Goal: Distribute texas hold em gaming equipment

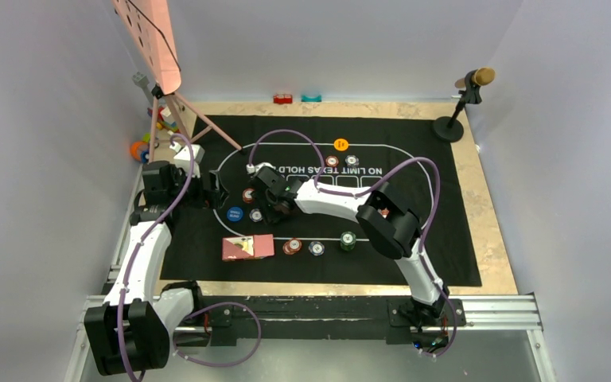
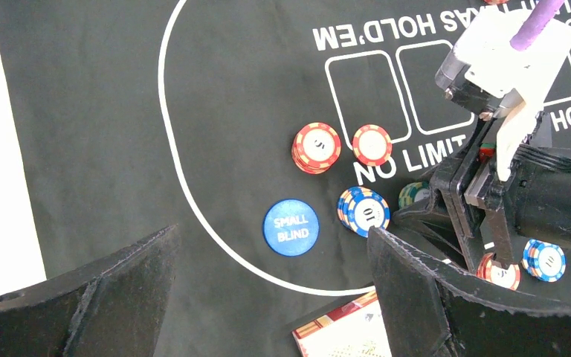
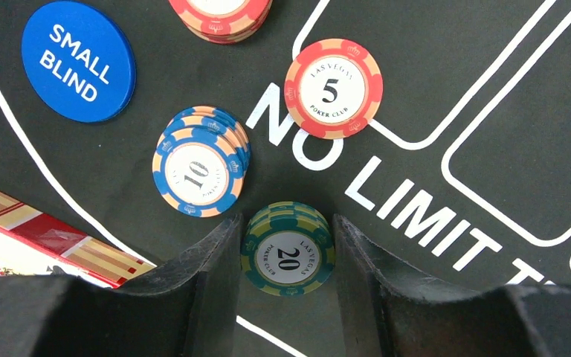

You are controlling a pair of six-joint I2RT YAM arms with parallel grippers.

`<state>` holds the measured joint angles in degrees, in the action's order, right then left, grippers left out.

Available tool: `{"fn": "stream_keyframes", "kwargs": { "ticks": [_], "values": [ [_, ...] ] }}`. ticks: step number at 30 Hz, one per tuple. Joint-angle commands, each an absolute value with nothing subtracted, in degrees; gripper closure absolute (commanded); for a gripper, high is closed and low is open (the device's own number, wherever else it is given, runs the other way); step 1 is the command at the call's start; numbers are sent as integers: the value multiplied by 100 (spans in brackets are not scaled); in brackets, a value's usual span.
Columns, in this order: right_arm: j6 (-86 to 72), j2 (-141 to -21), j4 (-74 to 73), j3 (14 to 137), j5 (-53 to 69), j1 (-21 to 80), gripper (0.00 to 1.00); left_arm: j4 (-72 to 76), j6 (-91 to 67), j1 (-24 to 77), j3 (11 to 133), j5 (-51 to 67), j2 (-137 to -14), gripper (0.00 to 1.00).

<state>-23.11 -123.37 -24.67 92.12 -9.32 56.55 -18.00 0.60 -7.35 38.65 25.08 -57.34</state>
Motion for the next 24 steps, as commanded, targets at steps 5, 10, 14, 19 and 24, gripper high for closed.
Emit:
{"fn": "stream_keyframes", "kwargs": {
  "ticks": [5,10,14,19,24],
  "values": [
    [-2046,-11604,-2342,9194,-1062,5625,41,-1630,-26,-749,3858,2551,-5700,0],
    [-1906,-11114,-2453,9064,-1128,5616,30,-1633,-21,-756,3859,2540,-5680,0],
    [-2008,-10306,-2538,8529,-1383,5534,29,-1644,-25,-752,3854,2540,-5645,0],
    [-2579,-9464,-3182,7506,-1865,5316,27,-1641,-26,-749,3858,2583,-5675,0],
    [-3301,-8724,-3730,6567,-2056,5062,20,-1670,-26,-752,3841,2600,-5687,0]
  ]
}}
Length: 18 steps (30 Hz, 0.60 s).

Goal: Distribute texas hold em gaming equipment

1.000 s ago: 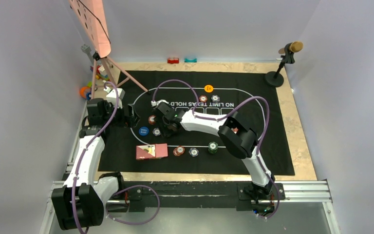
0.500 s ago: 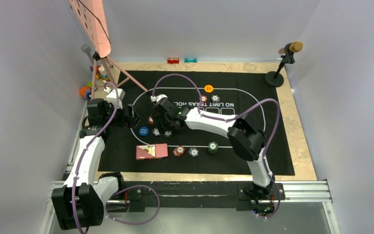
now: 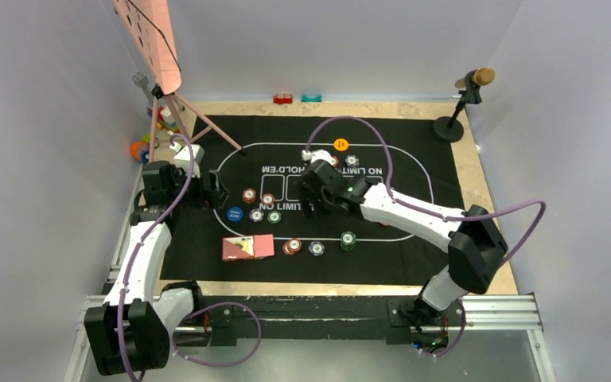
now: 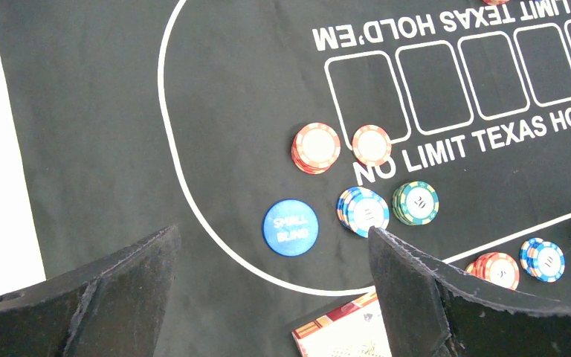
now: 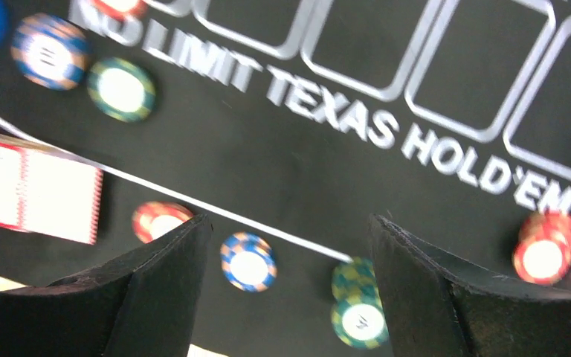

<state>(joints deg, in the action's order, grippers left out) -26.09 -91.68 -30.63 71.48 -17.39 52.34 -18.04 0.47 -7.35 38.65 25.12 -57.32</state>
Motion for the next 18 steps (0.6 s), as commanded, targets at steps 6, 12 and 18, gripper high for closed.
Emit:
{"fn": "stream_keyframes", "kwargs": {
  "ticks": [6,12,18],
  "values": [
    [-3604,-8177,-3772,5791,-1904,4825,18,-1679,-19,-749,3850,2631,-5705,0],
    [-3812,-8155,-3662,5476,-1728,4825,18,-1678,-26,-753,3850,2645,-5722,0],
    [-3957,-8282,-3418,5208,-1663,4849,18,-1676,-24,-753,3832,2694,-5709,0]
  ]
}}
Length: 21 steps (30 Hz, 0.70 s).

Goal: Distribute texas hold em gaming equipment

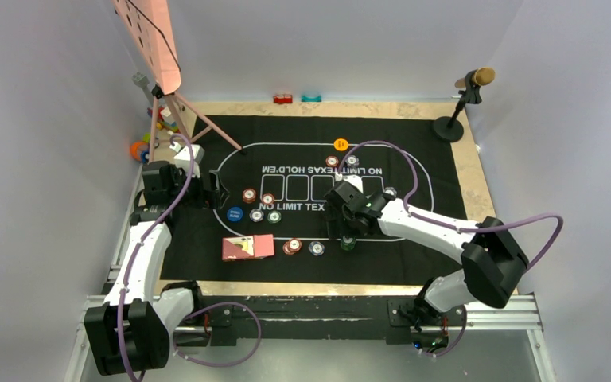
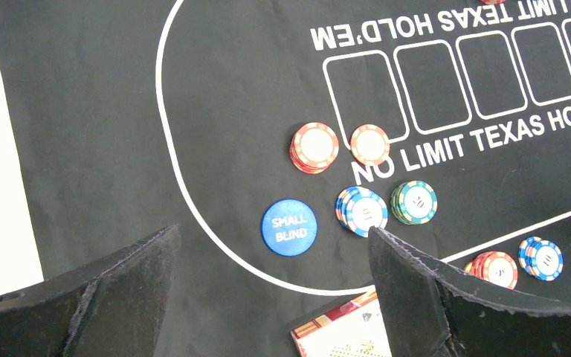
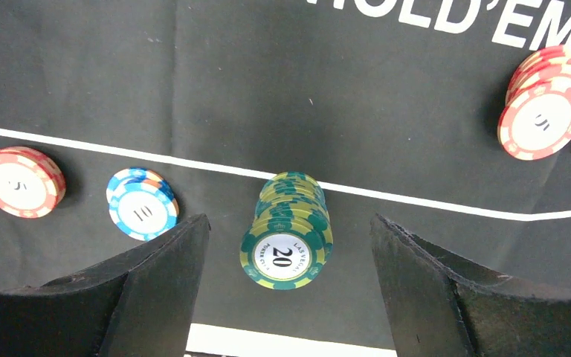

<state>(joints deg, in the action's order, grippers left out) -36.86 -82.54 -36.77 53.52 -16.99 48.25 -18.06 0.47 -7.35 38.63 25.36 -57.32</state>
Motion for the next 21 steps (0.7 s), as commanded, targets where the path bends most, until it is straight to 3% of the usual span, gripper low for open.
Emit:
{"fn": "stream_keyframes", "kwargs": {
  "ticks": [1,21],
  "values": [
    [-3986,-8286,-3388,5174,-1655,4851,18,-1678,-25,-756,3839,2702,-5713,0],
    [-4069,-8267,-3230,4822,-1752,4904,34,-1656,-26,-751,3832,2654,-5800,0]
  ]
}}
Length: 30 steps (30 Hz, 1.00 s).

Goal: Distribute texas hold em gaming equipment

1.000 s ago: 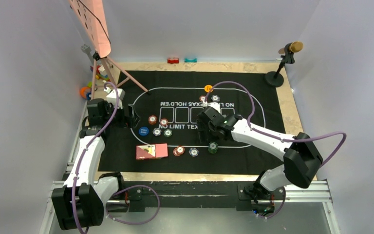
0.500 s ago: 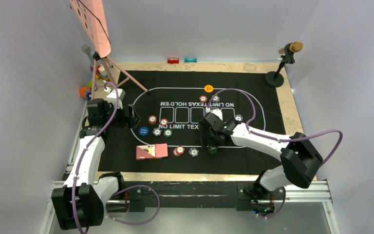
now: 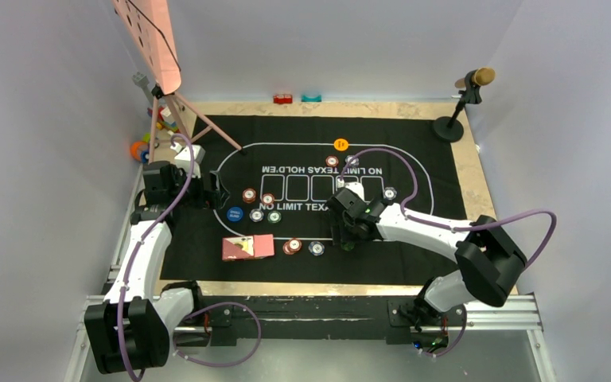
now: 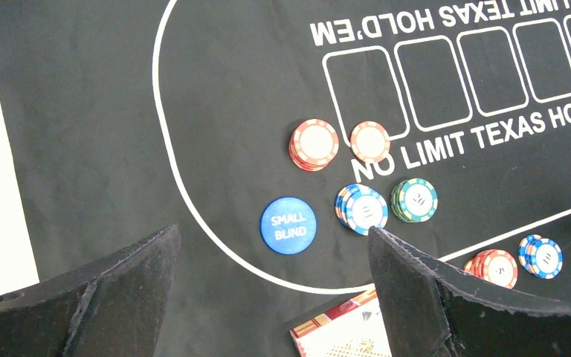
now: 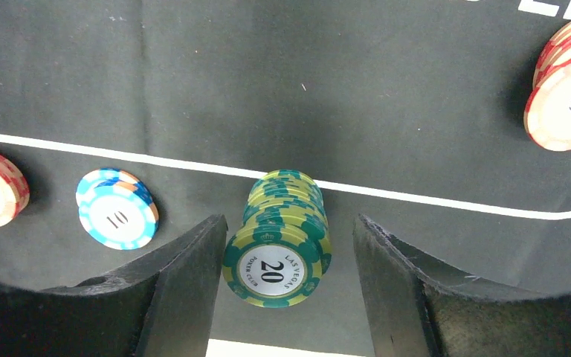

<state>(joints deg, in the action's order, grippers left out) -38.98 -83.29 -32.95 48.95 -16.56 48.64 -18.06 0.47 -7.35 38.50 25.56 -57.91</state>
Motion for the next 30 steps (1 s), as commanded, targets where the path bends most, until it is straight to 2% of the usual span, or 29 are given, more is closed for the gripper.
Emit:
{"fn": "stream_keyframes", "kwargs": {
  "ticks": [1,6,11,15,21,30],
  "values": [
    [-4067,-8264,-3234,4817,-1764,4904,35,-1661,-26,-751,3832,2652,-5793,0],
    [-4044,-8189,-3300,4882,-1783,4911,47,-1661,-25,-750,3830,2654,-5786,0],
    [-4012,-8068,-3394,4960,-1805,4913,68,-1661,-26,-751,3827,2644,-5770,0],
    [-4005,-7974,-3515,5087,-1721,4913,80,-1661,-22,-750,3815,2642,-5735,0],
    [-3661,-7835,-3961,5909,-2036,4662,86,-1661,-26,-755,3814,2650,-5746,0],
    [-2815,-8709,-3563,7396,-2140,3012,89,-1652,-26,-755,3814,2661,-5744,0]
  ]
}}
